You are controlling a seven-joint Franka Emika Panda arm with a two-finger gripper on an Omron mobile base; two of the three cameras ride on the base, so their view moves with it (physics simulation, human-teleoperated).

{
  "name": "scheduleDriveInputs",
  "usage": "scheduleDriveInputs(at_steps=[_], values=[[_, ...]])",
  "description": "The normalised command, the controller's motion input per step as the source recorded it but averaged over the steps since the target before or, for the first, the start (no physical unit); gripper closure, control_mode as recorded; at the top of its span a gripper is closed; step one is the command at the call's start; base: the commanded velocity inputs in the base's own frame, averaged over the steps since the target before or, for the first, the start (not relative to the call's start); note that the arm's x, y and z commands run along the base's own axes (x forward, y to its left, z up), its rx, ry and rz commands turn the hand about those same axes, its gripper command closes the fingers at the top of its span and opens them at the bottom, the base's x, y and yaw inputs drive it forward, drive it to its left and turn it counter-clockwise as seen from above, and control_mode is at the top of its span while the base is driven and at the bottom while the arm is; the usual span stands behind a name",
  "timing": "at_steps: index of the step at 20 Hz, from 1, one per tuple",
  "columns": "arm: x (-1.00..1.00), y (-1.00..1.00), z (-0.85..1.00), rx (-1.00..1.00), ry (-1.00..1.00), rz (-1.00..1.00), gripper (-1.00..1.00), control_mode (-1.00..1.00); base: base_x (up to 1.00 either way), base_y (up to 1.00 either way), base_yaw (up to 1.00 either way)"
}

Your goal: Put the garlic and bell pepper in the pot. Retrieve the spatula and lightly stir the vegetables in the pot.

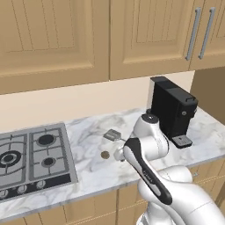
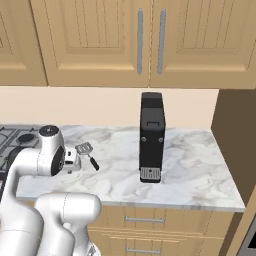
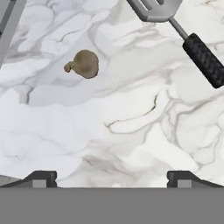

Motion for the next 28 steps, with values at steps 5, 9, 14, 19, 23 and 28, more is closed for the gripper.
scheduleDriveInputs(at_steps=[5,9,14,19,23,28], values=[[0.9,0.48,0.0,0.0,0.12,-0.01,-1.0,-1.0,0.0,0.0,0.0],[0.87,0.47,0.0,0.0,0.11,0.0,-1.0,-1.0,0.0,0.0,0.0],[0.65,0.36,0.0,0.0,0.06,0.0,-1.0,-1.0,0.0,0.0,0.0],[0.11,0.08,-0.15,-0.01,0.0,0.0,-1.0,-1.0,0.0,0.0,0.0],[-0.05,0.0,-0.27,0.0,0.0,0.0,-1.0,-1.0,0.0,0.0,0.0],[-0.12,0.0,-0.15,0.0,0.06,0.0,-1.0,-1.0,0.0,0.0,0.0]])
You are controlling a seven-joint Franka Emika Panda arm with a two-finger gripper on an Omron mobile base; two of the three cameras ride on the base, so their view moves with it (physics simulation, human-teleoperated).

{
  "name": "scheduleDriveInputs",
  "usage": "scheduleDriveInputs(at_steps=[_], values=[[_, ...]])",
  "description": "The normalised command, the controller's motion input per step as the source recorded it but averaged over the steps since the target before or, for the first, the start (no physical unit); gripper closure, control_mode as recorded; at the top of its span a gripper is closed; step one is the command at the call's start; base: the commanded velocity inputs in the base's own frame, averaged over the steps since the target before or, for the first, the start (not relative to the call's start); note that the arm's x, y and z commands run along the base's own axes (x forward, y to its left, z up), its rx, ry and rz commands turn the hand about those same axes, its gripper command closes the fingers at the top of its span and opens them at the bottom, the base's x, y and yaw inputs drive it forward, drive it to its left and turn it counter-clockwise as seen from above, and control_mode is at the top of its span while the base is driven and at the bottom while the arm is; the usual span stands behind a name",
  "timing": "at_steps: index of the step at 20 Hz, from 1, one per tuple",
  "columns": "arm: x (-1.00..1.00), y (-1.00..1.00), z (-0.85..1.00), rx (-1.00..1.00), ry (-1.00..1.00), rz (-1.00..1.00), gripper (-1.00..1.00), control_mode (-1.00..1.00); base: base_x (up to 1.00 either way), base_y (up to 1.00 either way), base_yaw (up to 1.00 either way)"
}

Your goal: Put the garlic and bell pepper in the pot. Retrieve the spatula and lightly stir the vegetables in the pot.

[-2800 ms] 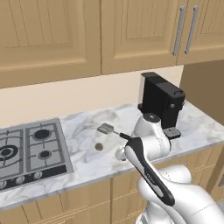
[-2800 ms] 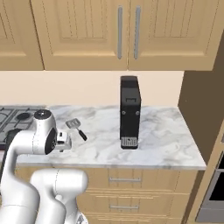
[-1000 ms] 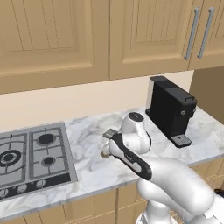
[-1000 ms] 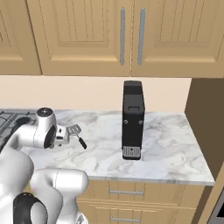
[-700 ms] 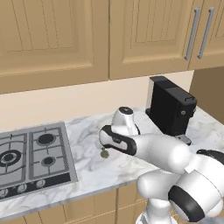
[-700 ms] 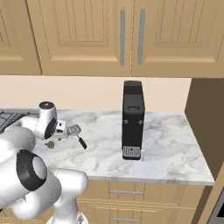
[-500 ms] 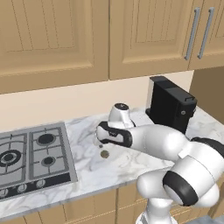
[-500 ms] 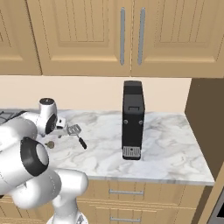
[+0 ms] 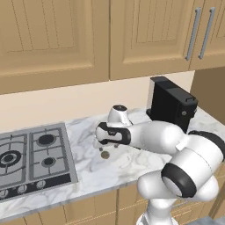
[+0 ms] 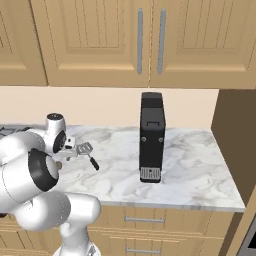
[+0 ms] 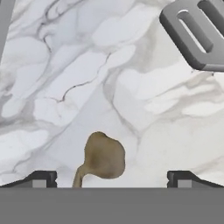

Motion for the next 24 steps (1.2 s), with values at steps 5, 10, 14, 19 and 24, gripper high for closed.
scheduleDriveInputs(at_steps=[5,10,14,19,24], values=[[0.0,0.02,0.0,-0.05,0.17,0.0,-1.0,-1.0,0.0,0.0,0.0],[-0.04,0.04,0.15,-0.12,0.18,0.0,-1.0,-1.0,0.0,0.0,0.0],[-0.01,0.08,0.01,-0.08,0.06,0.0,-1.0,-1.0,0.0,0.0,0.0],[0.0,0.0,-0.16,0.0,0.0,0.0,-1.0,-1.0,0.0,0.0,0.0],[0.07,0.0,-0.13,0.0,0.0,0.0,-1.0,-1.0,0.0,0.0,0.0]])
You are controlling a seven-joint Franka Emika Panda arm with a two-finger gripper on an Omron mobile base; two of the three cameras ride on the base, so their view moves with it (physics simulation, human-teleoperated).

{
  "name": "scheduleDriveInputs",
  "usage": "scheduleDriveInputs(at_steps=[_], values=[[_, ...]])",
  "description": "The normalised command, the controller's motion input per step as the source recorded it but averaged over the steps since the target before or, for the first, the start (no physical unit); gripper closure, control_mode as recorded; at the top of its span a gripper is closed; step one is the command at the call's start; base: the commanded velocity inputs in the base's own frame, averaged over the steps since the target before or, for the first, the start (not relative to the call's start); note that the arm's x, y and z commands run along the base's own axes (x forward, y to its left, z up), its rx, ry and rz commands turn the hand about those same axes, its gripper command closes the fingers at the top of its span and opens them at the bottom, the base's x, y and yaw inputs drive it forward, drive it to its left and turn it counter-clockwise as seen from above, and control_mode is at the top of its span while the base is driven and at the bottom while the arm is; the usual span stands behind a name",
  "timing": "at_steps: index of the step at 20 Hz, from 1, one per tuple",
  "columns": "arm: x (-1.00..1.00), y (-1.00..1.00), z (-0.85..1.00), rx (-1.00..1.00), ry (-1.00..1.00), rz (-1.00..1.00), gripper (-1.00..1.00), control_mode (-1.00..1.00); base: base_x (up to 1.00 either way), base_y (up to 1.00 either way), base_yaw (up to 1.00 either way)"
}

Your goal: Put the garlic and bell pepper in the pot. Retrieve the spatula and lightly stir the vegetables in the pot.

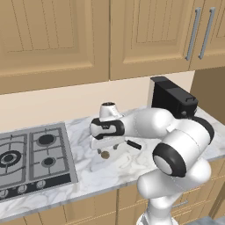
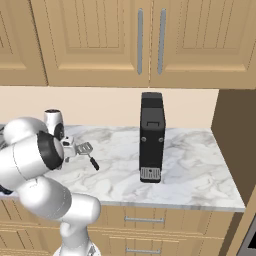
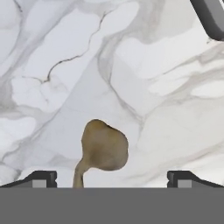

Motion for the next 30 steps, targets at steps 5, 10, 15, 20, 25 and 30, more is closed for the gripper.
scheduleDriveInputs(at_steps=[5,10,15,20,25,30], values=[[0.14,0.1,-0.06,0.0,0.0,0.0,-1.0,-1.0,0.0,0.0,0.0],[0.01,0.03,0.0,0.0,0.0,0.0,-1.0,-1.0,0.0,0.0,0.0],[0.0,0.0,-0.05,0.0,0.0,0.0,-1.0,-1.0,0.0,0.0,0.0],[0.0,0.0,-0.1,0.0,0.0,0.0,-1.0,-1.0,0.0,0.0,0.0],[-0.01,0.0,-0.13,0.0,0.0,0.0,-1.0,-1.0,0.0,0.0,0.0],[-0.07,0.0,-0.11,0.0,0.0,0.0,-1.0,-1.0,0.0,0.0,0.0]])
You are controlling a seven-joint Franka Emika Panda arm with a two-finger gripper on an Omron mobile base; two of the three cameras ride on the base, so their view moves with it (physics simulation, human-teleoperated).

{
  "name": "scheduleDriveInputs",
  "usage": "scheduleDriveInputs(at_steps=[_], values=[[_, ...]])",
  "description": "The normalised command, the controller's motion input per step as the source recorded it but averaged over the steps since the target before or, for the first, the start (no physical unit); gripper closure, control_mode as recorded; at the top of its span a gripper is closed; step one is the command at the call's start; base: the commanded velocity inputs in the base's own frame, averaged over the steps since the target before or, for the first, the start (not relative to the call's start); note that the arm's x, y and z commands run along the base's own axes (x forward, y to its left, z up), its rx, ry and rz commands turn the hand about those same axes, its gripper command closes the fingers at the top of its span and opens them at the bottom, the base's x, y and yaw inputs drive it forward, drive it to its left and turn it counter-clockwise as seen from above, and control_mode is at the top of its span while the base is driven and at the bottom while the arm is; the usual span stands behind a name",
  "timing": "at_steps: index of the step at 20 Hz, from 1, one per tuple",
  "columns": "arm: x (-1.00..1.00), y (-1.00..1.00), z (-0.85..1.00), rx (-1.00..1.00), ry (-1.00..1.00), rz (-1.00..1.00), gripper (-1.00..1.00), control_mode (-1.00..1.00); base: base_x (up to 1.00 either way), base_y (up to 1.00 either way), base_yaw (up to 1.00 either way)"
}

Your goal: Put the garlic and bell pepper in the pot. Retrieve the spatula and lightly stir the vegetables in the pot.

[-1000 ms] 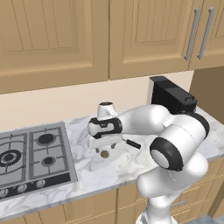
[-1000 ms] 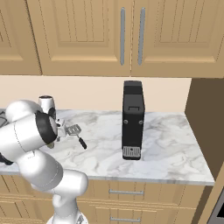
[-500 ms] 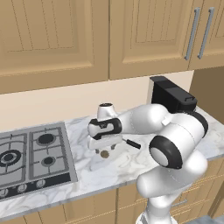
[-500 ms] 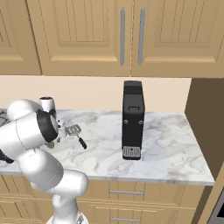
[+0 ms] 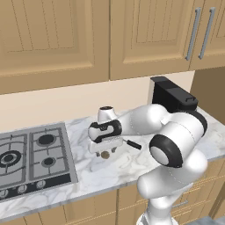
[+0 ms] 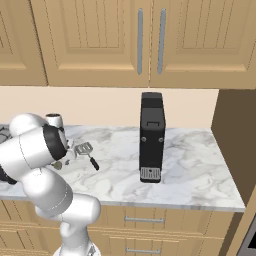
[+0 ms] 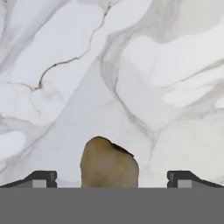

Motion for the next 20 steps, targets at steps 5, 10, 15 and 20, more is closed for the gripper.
scheduleDriveInputs(at_steps=[5,10,15,20], values=[[-0.01,0.0,-0.08,0.0,0.0,0.0,-1.0,-1.0,0.0,0.0,0.0],[0.0,0.0,-0.13,0.0,0.0,0.0,-1.0,-1.0,0.0,0.0,0.0],[-0.01,0.0,-0.12,0.0,0.01,0.0,-1.0,-1.0,0.0,0.0,0.0],[0.0,0.0,0.0,0.0,0.01,0.0,-1.0,-1.0,0.0,0.0,0.0]])
